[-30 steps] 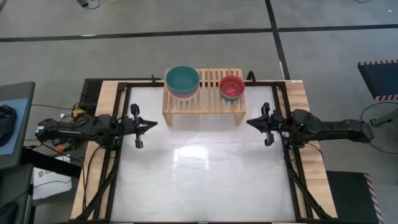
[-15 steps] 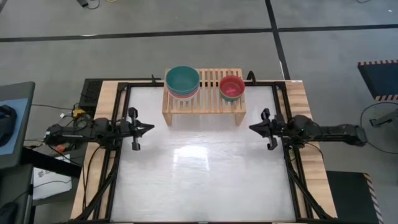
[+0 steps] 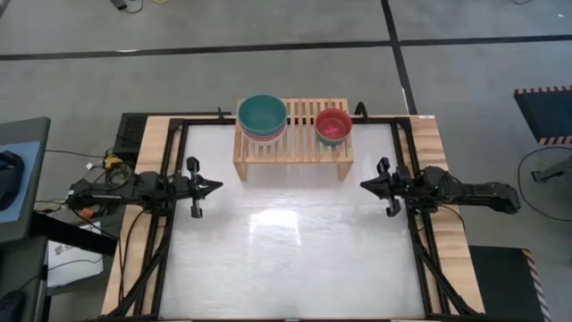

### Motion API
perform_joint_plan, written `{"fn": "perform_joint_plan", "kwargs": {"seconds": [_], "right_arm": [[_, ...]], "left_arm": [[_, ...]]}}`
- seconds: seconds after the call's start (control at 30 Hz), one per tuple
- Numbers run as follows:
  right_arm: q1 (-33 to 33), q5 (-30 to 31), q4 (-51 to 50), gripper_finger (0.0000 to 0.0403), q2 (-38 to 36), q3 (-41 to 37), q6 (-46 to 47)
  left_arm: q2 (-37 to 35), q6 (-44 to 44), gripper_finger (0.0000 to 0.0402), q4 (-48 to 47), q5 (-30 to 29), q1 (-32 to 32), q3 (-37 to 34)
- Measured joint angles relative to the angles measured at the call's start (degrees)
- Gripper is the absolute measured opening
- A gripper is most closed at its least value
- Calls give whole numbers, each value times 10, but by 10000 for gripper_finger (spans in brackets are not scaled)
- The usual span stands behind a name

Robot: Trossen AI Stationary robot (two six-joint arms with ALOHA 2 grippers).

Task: Place and stack bowls onto a shelf
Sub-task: Return to Home Position

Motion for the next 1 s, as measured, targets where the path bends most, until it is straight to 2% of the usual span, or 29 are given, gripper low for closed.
{"fn": "perform_joint_plan", "kwargs": {"seconds": [0.2, 0.47, 0.63, 0.87, 0.93, 1.0], "right_arm": [[0, 6, 0, 25, 1, 0, 7], [1, 19, 16, 19, 0, 0, 11], [16, 39, 7, 19, 1, 0, -8], [36, 45, 2, 19, 1, 0, -68], [45, 43, -4, 19, 1, -1, -81], [57, 43, -8, 19, 1, -2, -82]], "left_arm": [[4, -11, 0, -27, 3, 1, -4], [4, 28, 0, -37, -1, 1, -4], [5, 6, 0, -51, 13, 1, -1], [6, -45, 0, -57, 86, 1, -3], [6, -50, 0, -57, 86, 1, -3], [6, -54, 0, -52, 61, 1, -3]]}}
